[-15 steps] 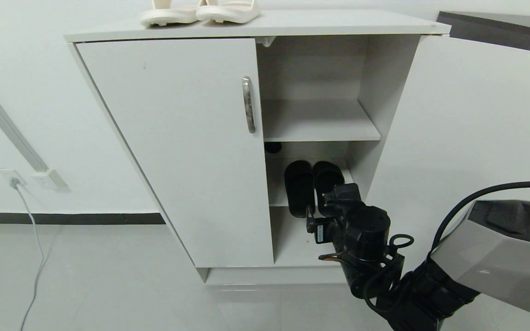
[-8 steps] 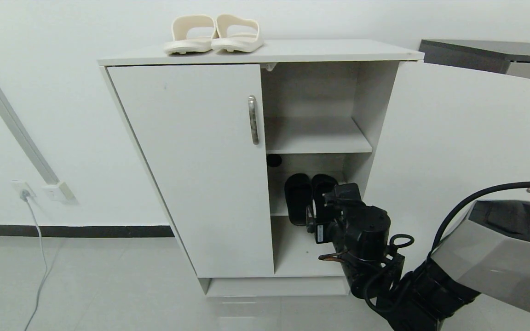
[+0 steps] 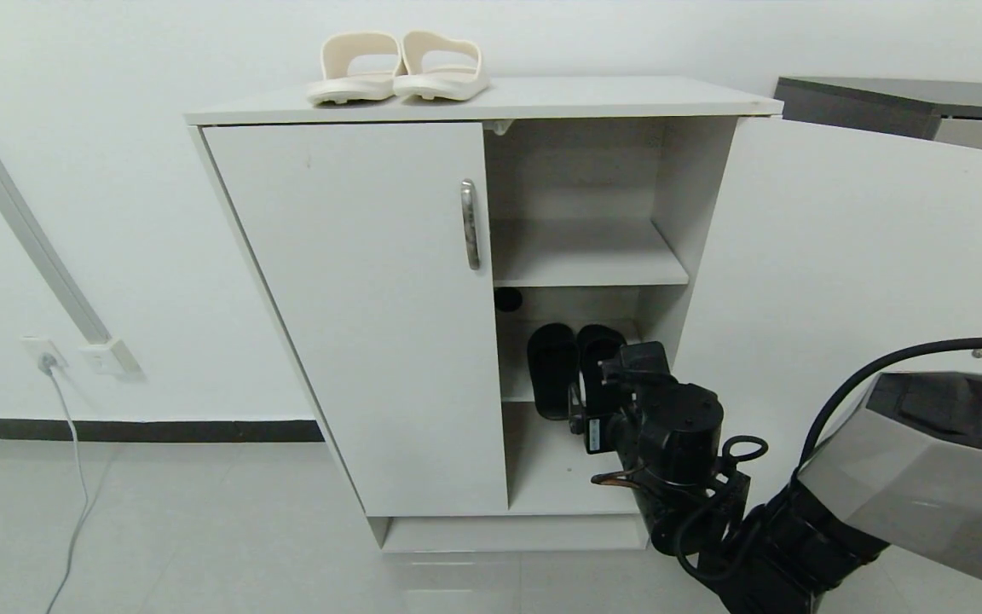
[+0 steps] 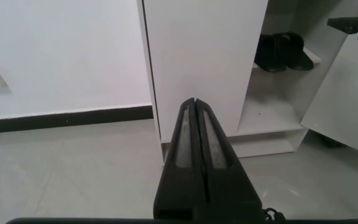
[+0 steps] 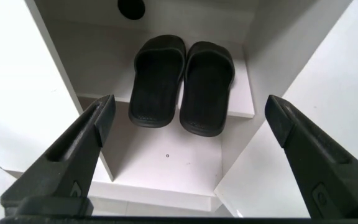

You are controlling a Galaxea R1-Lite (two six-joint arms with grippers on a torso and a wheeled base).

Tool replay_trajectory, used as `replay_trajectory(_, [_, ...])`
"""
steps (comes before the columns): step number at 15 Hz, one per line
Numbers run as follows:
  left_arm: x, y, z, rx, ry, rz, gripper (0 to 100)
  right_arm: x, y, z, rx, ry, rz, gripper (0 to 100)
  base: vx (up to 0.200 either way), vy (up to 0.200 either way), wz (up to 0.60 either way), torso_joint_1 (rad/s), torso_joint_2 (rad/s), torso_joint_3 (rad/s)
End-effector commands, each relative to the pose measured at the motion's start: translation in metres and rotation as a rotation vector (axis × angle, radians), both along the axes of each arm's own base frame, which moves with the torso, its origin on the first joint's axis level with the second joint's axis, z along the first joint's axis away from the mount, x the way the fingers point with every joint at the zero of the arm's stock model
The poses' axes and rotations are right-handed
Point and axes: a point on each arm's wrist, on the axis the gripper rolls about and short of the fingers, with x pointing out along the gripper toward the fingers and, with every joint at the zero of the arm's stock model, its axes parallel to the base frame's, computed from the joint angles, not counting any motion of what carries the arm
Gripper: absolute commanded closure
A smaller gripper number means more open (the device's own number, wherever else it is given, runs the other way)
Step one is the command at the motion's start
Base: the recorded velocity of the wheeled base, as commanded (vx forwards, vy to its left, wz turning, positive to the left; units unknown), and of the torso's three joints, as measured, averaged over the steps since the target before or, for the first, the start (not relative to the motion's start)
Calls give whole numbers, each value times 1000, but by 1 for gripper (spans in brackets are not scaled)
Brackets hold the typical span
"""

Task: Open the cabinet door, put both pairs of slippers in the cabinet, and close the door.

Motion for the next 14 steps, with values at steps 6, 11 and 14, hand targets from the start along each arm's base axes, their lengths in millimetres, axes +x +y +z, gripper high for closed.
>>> replay_trajectory(6, [0,0,0,-3,2,0,100,0,1,-2,-7,3,0,0,0,67,0,0,-1,0])
replay_trajectory(11, [0,0,0,-3,2,0,100,0,1,-1,-6,0,0,0,0,200,0,6,1,4])
replay_trajectory(14, [0,0,0,-3,2,0,100,0,1,0,-4,-2,2,0,0,200,0,5,1,-1])
